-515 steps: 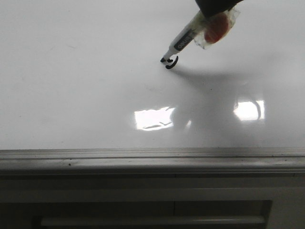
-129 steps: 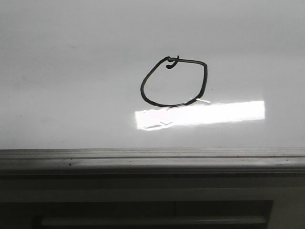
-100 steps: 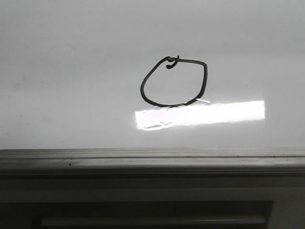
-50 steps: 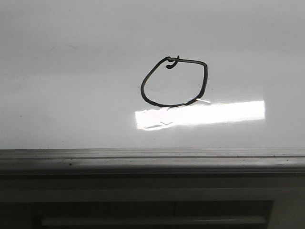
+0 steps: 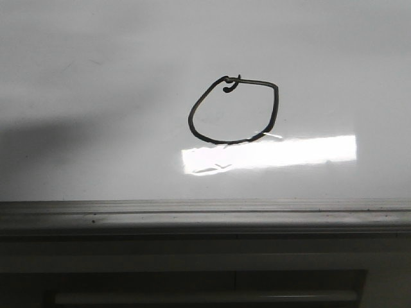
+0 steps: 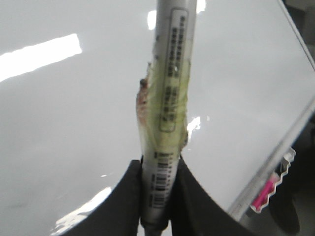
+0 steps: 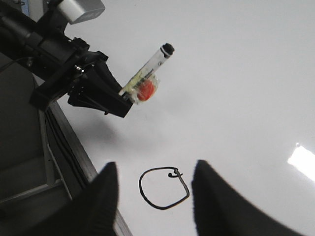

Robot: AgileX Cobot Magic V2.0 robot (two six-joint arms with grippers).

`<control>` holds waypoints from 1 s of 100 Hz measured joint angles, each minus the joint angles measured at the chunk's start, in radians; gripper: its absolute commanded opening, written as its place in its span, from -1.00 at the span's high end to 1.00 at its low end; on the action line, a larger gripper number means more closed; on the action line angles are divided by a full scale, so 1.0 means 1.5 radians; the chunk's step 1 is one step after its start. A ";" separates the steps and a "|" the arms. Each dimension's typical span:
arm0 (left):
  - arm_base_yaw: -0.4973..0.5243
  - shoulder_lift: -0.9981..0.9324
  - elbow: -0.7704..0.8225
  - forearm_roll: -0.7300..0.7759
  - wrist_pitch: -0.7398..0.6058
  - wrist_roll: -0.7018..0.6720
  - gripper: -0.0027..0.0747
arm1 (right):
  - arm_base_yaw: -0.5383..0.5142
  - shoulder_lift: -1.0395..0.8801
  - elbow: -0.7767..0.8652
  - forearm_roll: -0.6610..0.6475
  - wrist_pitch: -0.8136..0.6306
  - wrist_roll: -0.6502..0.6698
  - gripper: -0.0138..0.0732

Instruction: Write number 0 on whiteboard

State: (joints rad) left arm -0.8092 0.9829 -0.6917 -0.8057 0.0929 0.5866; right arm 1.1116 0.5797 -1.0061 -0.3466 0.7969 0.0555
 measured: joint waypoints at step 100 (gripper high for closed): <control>0.041 0.159 0.033 -0.188 -0.080 -0.015 0.97 | 0.000 -0.051 0.190 -0.001 -0.067 0.092 0.84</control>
State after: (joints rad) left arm -0.7471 1.2217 -0.6424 -1.0872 -0.0265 0.5636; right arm 1.1116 0.5033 -0.7218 -0.3483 0.6971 0.1934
